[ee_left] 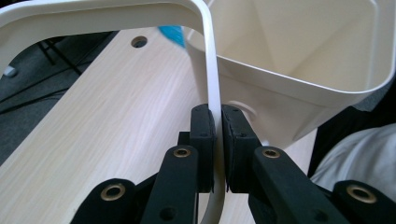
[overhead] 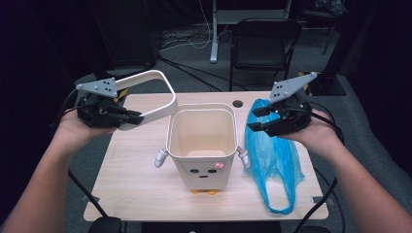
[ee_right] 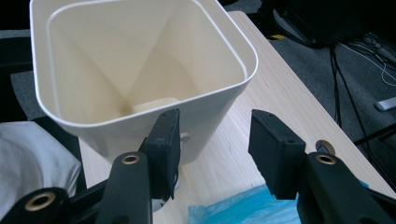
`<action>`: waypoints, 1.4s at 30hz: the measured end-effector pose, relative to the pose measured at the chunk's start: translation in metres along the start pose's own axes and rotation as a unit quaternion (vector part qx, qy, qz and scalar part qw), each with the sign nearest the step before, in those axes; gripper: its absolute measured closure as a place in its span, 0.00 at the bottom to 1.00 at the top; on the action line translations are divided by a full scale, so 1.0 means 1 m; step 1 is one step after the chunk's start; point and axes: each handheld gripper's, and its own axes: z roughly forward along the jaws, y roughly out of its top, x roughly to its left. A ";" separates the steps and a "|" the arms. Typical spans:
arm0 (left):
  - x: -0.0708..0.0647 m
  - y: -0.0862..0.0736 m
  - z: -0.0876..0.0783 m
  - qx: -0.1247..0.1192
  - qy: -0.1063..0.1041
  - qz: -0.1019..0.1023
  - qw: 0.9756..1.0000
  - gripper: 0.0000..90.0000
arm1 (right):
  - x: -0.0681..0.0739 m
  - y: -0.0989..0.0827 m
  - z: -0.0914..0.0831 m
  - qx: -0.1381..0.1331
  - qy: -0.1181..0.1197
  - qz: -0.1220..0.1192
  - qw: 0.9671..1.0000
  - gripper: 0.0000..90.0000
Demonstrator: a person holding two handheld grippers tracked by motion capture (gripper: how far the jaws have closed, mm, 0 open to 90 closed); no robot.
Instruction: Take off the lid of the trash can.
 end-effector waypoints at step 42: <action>0.031 -0.102 0.078 0.002 0.016 -0.088 0.996 0.93 | -0.015 -0.090 0.030 0.013 -0.075 0.091 0.993 0.55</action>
